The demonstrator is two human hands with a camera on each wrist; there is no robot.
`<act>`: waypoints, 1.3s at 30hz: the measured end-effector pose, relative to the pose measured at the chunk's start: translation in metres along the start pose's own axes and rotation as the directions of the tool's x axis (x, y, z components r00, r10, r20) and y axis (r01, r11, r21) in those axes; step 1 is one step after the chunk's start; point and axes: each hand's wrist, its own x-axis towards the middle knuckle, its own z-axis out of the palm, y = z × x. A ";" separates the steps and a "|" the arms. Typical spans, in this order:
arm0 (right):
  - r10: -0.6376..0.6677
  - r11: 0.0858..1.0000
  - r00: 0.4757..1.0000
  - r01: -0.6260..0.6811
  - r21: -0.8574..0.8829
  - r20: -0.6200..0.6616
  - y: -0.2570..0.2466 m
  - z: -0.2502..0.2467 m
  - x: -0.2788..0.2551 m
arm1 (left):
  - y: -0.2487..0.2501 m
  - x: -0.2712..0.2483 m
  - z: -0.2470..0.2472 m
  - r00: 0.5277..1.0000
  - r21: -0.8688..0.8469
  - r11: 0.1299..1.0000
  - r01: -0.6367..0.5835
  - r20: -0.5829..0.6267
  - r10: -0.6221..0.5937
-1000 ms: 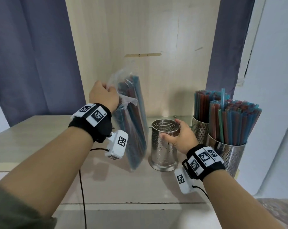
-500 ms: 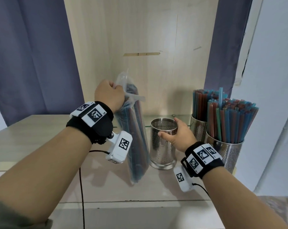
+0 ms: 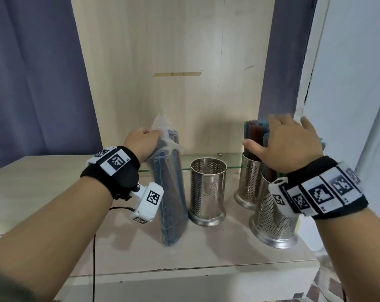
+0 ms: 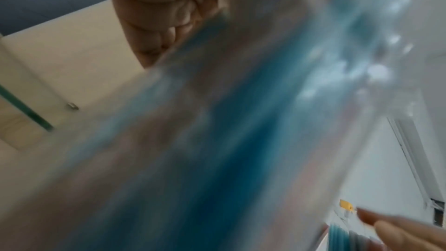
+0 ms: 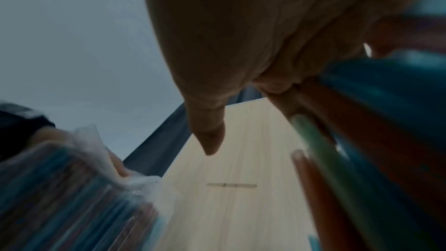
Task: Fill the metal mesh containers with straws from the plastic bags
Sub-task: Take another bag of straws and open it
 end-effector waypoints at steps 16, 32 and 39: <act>-0.393 0.577 0.889 0.436 0.691 -0.233 -0.072 0.025 -0.009 | -0.009 -0.014 0.002 0.985 -0.166 0.971 -0.173 -0.007 0.174; -0.312 -0.317 0.844 -0.525 0.790 0.436 -0.136 0.035 0.031 | -0.004 -0.036 0.004 0.944 0.131 0.937 -0.325 0.109 0.312; -0.353 -0.280 0.867 -0.456 0.845 0.351 -0.130 0.026 0.022 | 0.012 -0.032 -0.001 0.974 0.062 0.980 -0.189 0.137 0.179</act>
